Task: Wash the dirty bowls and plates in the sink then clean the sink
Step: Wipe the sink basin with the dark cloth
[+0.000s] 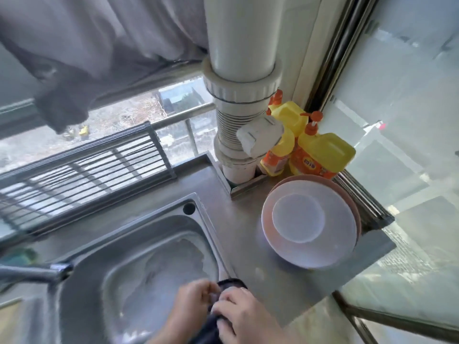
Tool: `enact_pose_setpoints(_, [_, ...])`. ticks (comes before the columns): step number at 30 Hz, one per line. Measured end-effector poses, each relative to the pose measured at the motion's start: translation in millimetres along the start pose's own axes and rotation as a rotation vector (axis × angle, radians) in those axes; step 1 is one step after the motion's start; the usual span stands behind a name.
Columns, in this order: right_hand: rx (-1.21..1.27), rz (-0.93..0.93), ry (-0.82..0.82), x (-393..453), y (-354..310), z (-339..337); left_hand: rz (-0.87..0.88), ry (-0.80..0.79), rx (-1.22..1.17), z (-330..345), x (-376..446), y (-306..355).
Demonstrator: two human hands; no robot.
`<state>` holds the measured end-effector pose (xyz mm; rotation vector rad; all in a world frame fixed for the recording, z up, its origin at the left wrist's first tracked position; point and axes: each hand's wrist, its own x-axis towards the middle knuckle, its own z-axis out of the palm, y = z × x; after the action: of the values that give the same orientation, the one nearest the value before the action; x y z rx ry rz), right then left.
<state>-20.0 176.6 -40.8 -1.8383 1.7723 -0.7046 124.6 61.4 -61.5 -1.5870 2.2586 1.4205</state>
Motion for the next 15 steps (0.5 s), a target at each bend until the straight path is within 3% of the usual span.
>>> enact_pose_setpoints(2, [-0.062,0.179,-0.197,-14.5,6.9,61.3,0.043,-0.057,0.078,18.1,-24.1,-40.2])
enact_pose_setpoints(3, [-0.107,0.203,-0.225,-21.8,9.4,80.4,0.069,0.006,0.062,25.3,-34.1,-57.3])
enact_pose_setpoints(7, [-0.133,0.325,-0.147,-54.4,16.2,98.0,0.138,0.172,0.033,36.7,-66.2,-106.0])
enact_pose_setpoints(11, [-0.196,0.555,-0.057,-69.4,41.9,73.3,0.231,0.218,0.152,24.1,-75.3,-138.8])
enact_pose_setpoints(15, [-0.437,0.555,-0.126,-15.2,46.2,68.6,0.274,0.307,0.233,4.5,-73.5,-185.0])
